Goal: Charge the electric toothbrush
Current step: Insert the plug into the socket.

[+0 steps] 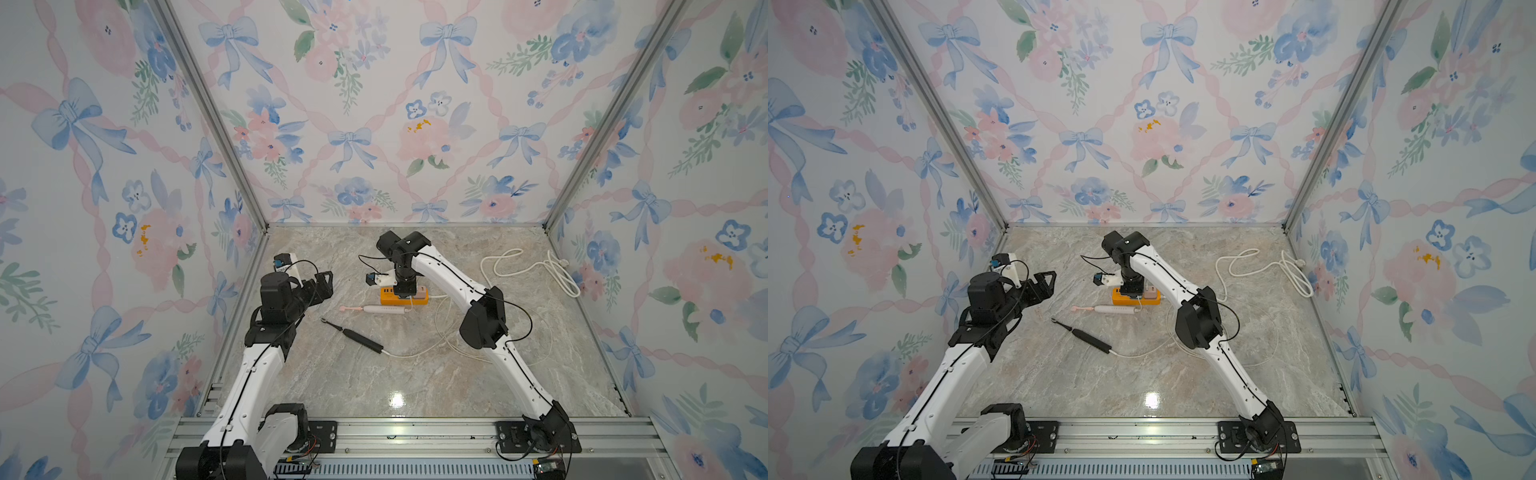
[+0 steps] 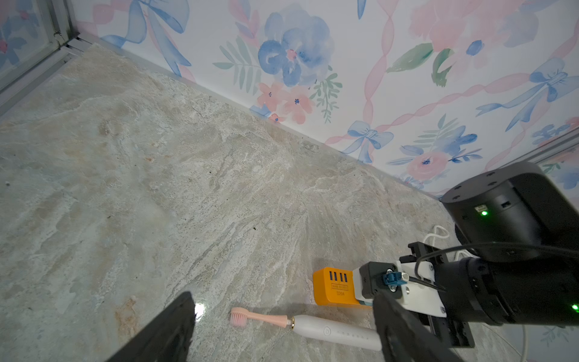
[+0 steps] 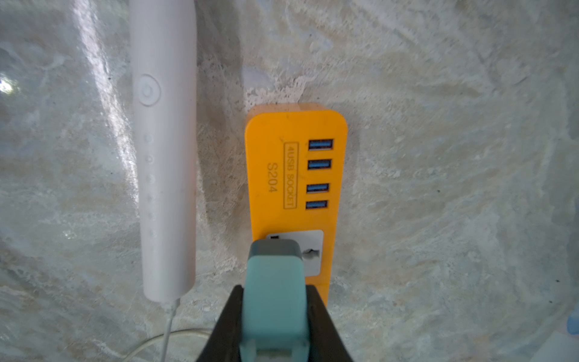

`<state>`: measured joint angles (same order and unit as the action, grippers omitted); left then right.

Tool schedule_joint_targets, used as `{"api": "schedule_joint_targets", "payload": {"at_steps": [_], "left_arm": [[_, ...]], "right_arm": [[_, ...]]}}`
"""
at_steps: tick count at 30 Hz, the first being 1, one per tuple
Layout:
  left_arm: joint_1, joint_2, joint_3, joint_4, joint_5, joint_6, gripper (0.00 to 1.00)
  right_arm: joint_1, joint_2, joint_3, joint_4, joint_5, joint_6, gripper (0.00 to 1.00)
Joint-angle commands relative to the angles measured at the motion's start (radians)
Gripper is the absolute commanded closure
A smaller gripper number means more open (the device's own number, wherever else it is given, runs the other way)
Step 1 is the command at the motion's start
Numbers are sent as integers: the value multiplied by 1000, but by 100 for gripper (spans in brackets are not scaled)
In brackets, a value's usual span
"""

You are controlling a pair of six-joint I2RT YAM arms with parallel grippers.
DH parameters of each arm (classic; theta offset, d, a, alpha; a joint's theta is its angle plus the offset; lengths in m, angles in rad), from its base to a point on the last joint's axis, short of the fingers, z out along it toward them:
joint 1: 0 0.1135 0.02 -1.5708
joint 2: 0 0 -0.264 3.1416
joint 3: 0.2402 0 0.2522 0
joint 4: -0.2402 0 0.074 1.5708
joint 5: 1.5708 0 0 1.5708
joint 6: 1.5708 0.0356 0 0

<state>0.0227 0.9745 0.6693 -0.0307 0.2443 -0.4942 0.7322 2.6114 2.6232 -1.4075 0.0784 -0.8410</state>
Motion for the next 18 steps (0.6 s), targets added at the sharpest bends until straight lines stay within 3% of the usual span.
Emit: {"api": "schedule_joint_targets", "payload": {"at_steps": [1, 6, 13, 18], "left_arm": [[13, 1, -14, 13, 3, -5, 9], [14, 6, -13, 11, 4, -3, 9], [19, 8, -13, 12, 3, -1, 9], [23, 14, -13, 11, -5, -3, 9]], "right_arm": [[-16, 208, -86, -20, -9, 25, 78], [-14, 245, -17, -5, 20, 29, 80], [-26, 215, -68, 21, 18, -20, 76], [-31, 242, -10, 67, 53, -48, 81]]}}
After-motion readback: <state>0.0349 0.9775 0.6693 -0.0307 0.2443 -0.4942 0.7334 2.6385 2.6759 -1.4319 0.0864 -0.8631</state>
